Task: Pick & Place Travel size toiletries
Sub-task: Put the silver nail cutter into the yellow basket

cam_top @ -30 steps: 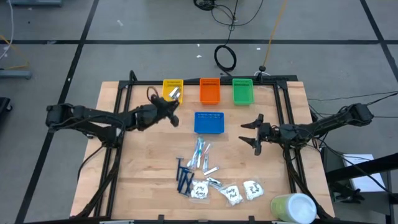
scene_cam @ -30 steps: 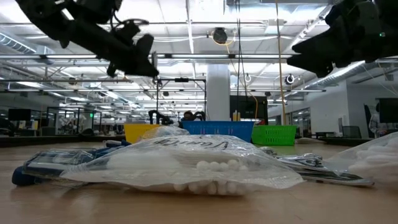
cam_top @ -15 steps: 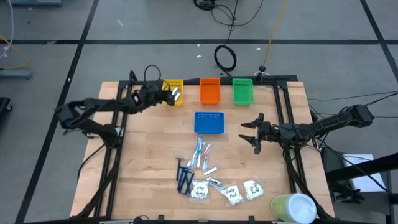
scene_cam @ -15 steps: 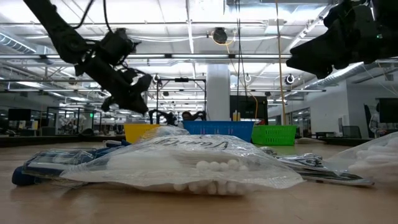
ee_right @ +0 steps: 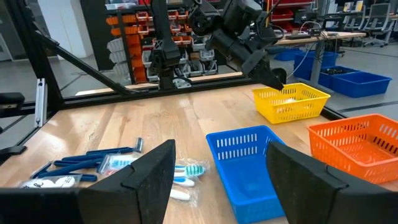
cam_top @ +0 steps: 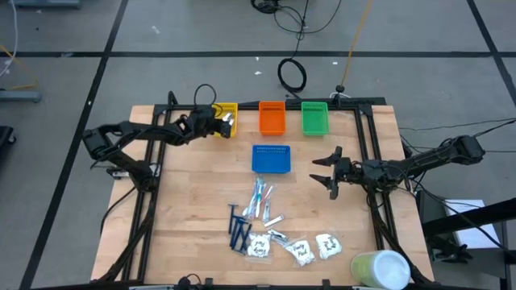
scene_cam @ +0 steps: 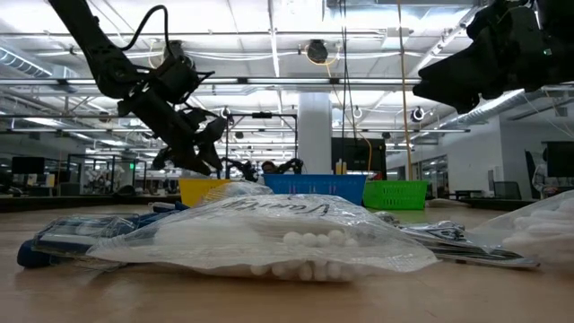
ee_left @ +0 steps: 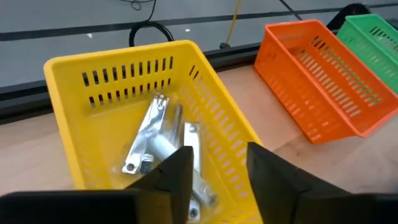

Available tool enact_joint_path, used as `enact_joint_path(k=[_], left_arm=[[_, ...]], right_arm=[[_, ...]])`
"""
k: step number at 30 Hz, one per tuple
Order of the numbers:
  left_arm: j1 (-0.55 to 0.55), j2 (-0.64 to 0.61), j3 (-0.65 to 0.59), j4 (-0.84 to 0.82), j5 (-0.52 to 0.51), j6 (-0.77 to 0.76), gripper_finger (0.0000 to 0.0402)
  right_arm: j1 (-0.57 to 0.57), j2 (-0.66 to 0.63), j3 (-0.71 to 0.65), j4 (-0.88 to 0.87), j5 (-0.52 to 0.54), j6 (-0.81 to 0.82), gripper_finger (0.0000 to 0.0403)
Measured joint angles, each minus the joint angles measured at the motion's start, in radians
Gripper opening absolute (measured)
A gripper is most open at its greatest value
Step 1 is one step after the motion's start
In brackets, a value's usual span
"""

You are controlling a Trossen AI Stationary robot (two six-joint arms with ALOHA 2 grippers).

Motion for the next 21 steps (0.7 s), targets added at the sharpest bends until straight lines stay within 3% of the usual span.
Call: enact_joint_path(k=[3, 7, 11, 14, 18, 21], left_arm=[[-0.004, -0.001, 0.0, 0.01, 0.023, 0.045, 0.0182], [-0.033, -0.04, 0.0, 0.053, 0.159, 0.163, 0.0205], [-0.11, -0.102, 0.0, 0.075, 0.22, 0.213, 0.021], [-0.179, -0.151, 0.0, 0.078, 0.225, 0.264, 0.0211], [-0.249, -0.185, 0.0, 0.091, 0.222, 0.296, 0.0211], [-0.284, -0.193, 0.0, 0.132, 0.223, 0.295, 0.0211]], right_arm=[[0.0, 0.0, 0.0, 0.0, 0.0, -0.002, 0.0238], [0.005, 0.012, 0.0, 0.013, -0.003, -0.002, 0.0238], [0.032, 0.073, 0.001, 0.143, -0.037, 0.03, 0.0238], [0.063, 0.175, 0.038, 0.158, -0.081, 0.026, 0.0238], [0.093, 0.394, 0.186, 0.007, -0.091, 0.026, 0.0238], [0.1, 0.58, 0.329, -0.093, -0.167, 0.017, 0.0238]])
